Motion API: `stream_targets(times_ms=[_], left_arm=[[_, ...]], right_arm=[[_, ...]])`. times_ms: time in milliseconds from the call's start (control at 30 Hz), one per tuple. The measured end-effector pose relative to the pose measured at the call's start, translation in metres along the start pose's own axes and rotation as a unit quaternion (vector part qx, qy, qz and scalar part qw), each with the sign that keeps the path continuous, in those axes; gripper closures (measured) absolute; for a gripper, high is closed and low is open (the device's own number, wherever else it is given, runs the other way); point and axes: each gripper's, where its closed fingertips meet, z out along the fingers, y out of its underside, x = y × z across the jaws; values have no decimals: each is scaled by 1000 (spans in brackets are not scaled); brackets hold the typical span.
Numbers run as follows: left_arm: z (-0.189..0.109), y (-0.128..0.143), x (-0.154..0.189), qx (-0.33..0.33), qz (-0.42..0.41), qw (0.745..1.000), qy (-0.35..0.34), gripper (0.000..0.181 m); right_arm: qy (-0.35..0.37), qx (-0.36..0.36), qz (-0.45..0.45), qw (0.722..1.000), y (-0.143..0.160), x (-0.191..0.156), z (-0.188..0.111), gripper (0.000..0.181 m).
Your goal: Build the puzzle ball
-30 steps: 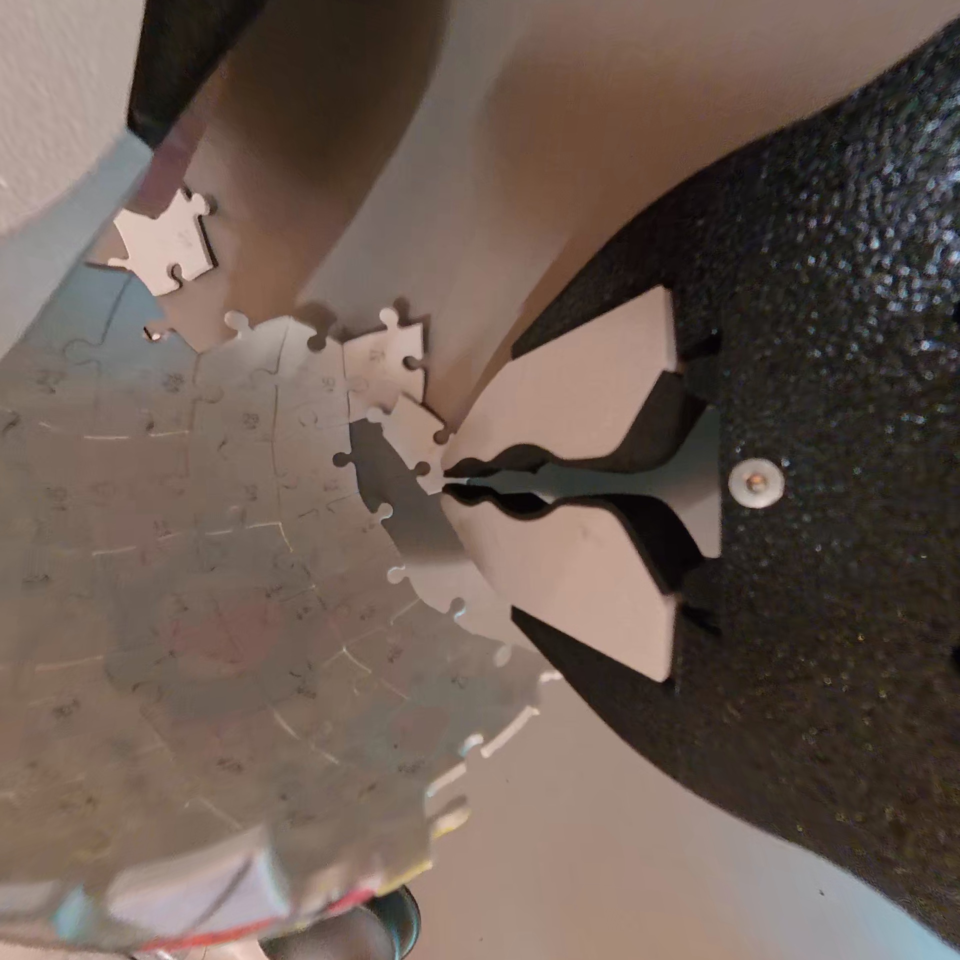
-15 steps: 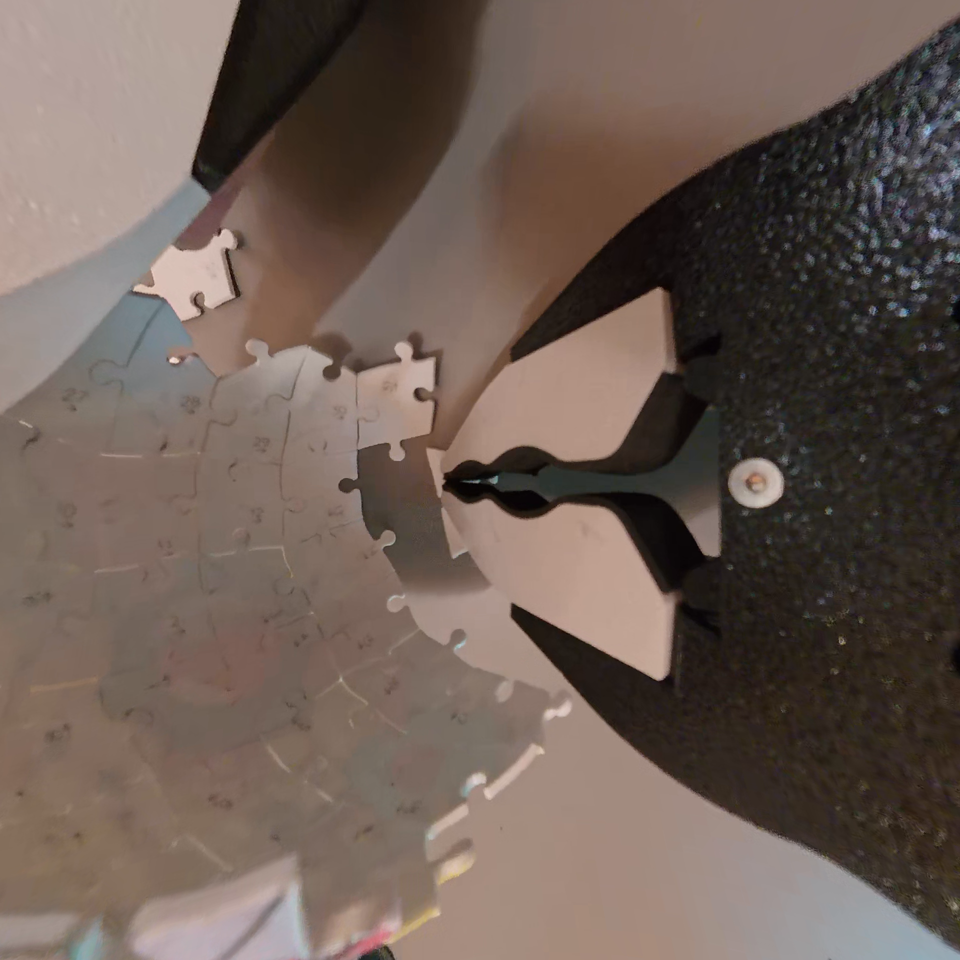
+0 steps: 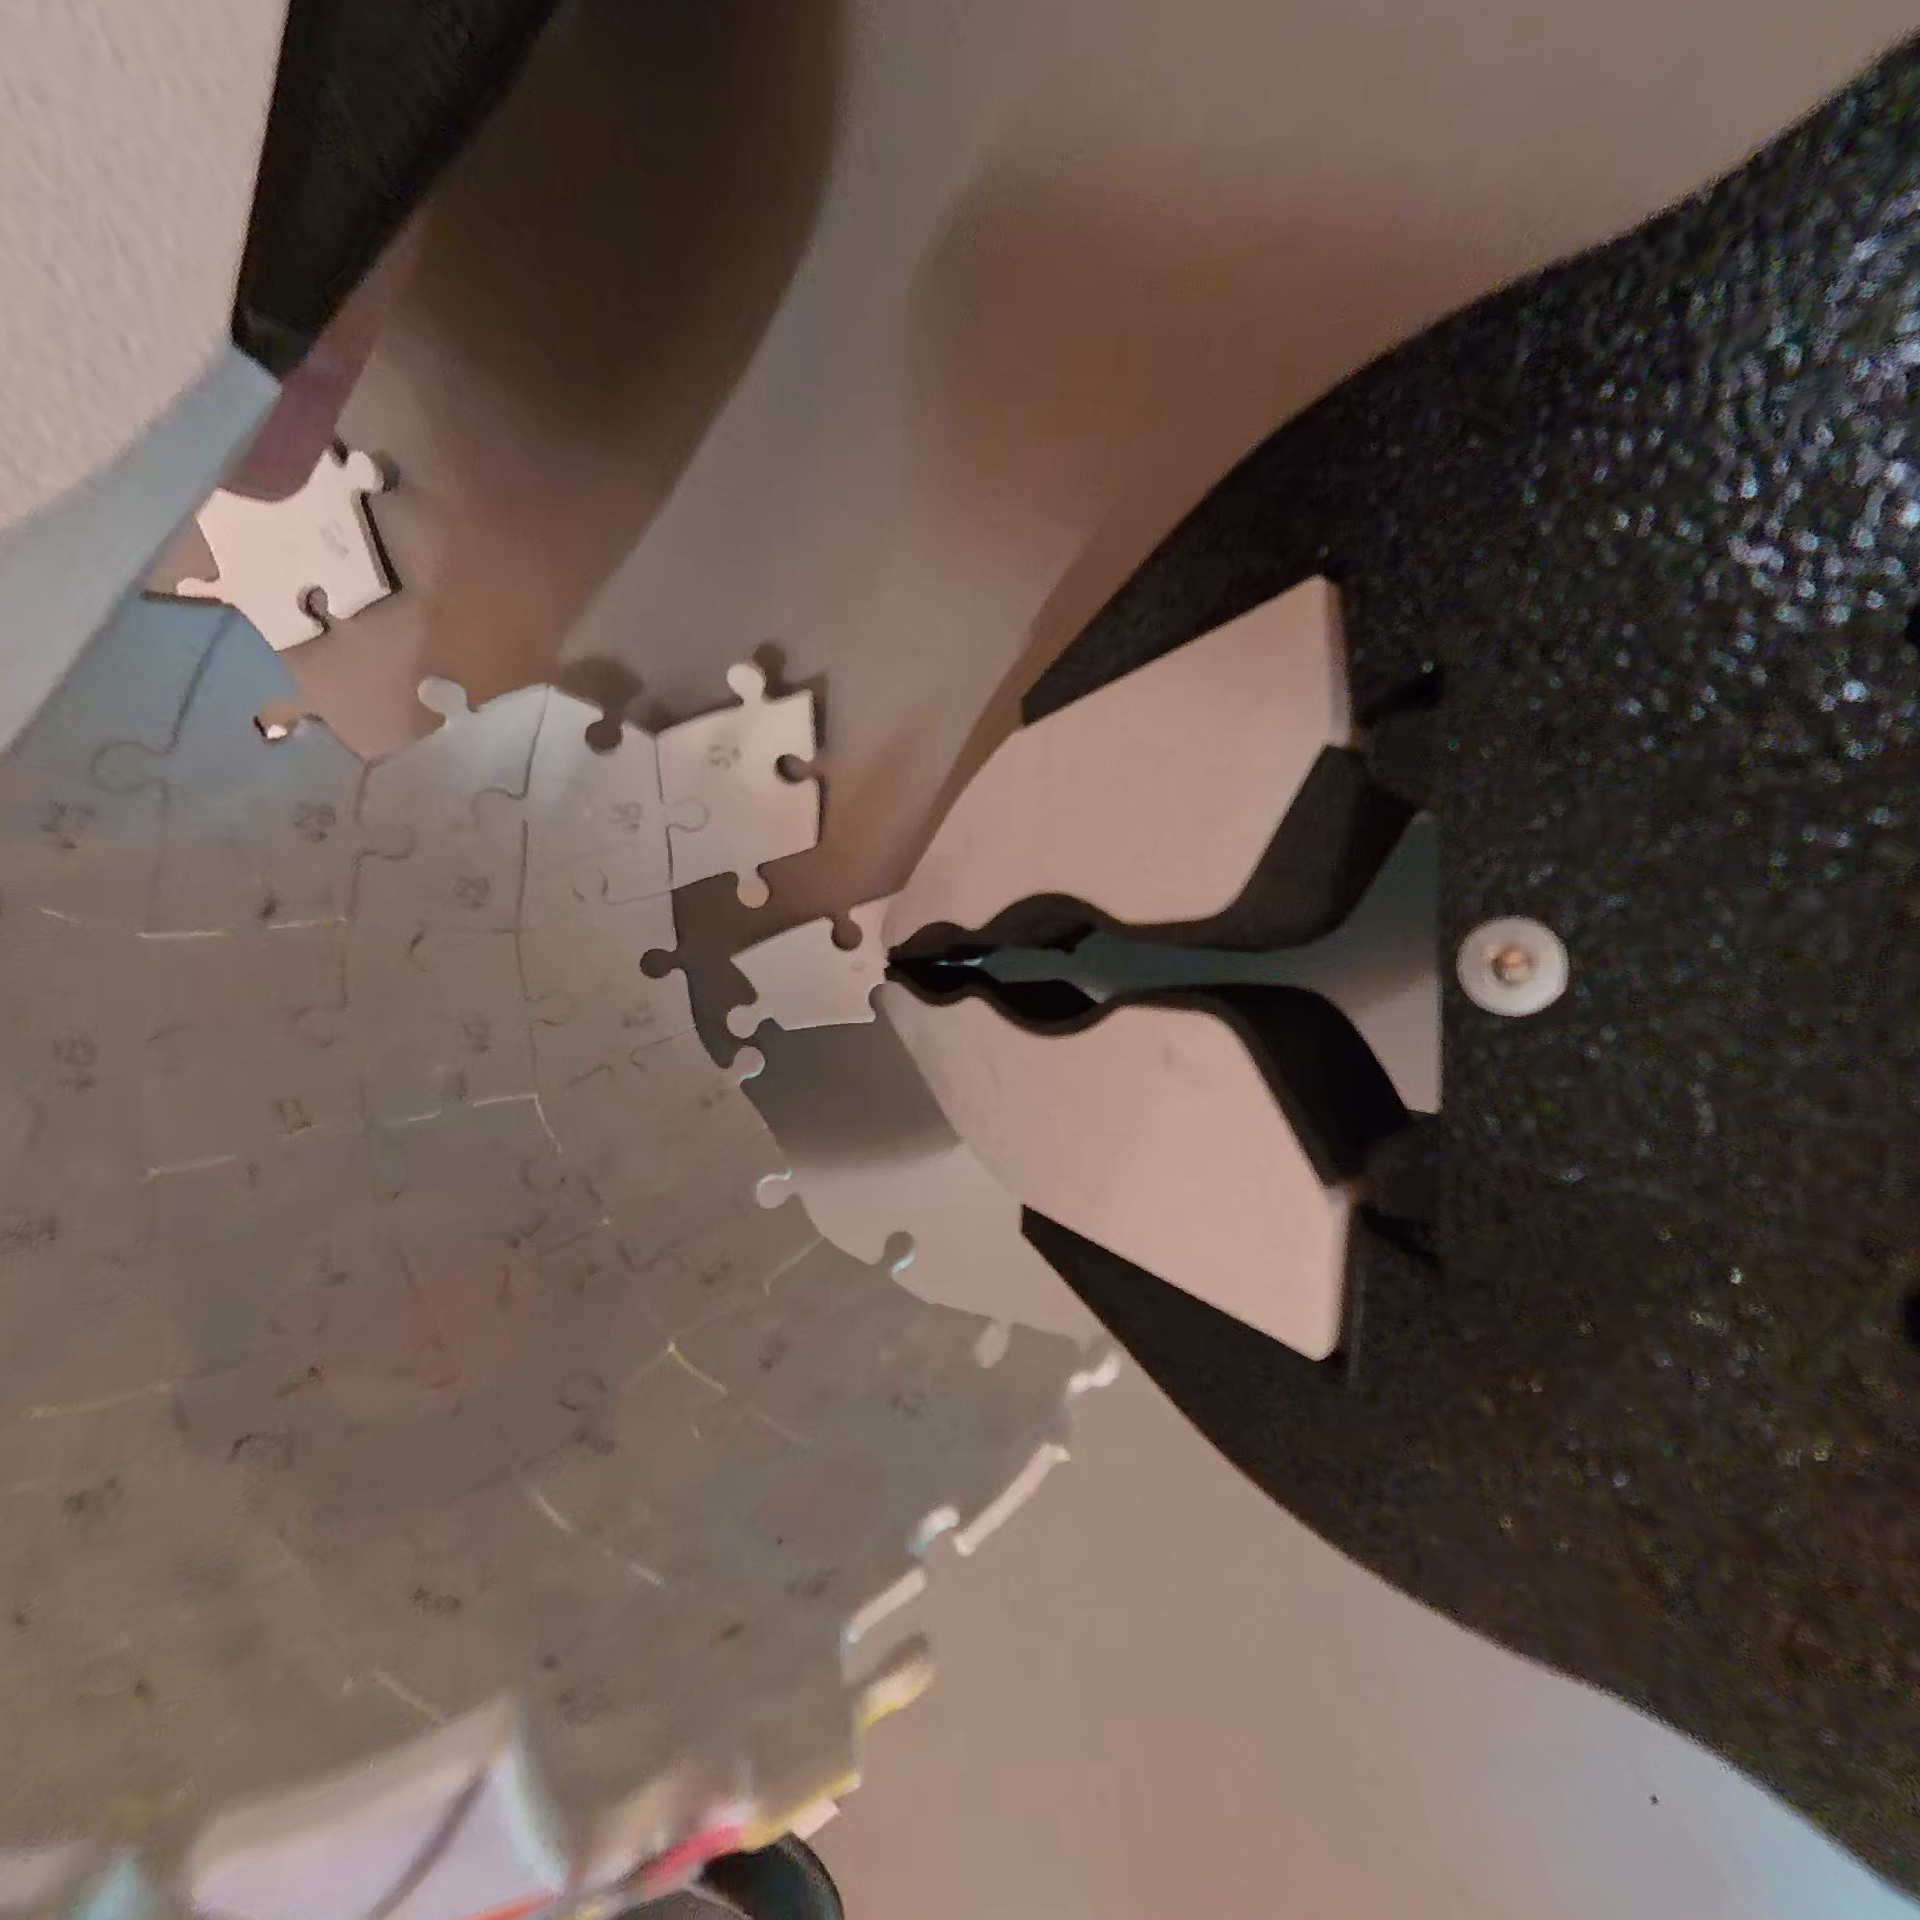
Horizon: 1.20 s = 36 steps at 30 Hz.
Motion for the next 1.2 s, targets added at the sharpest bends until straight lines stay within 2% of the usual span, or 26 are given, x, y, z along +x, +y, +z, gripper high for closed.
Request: stream_targets(times_ms=[200, 333, 467, 1200], left_arm=[[-1, -1, 0, -1, 20, 1000, 0, 181], [-11, -15, -10, 41, 4, 999, -18, 181], [-3, -1, -12, 2, 30, 999, -21, 170], [-1, 2, -10, 3, 30, 1000, -9, 176]], right_arm=[[0, 0, 0, 1000, 0, 0, 0, 179], [0, 0, 1, 1000, 0, 0, 0, 179], [0, 0, 1, 1000, 0, 0, 0, 179], [-1, 0, 1, 1000, 0, 0, 0, 179]])
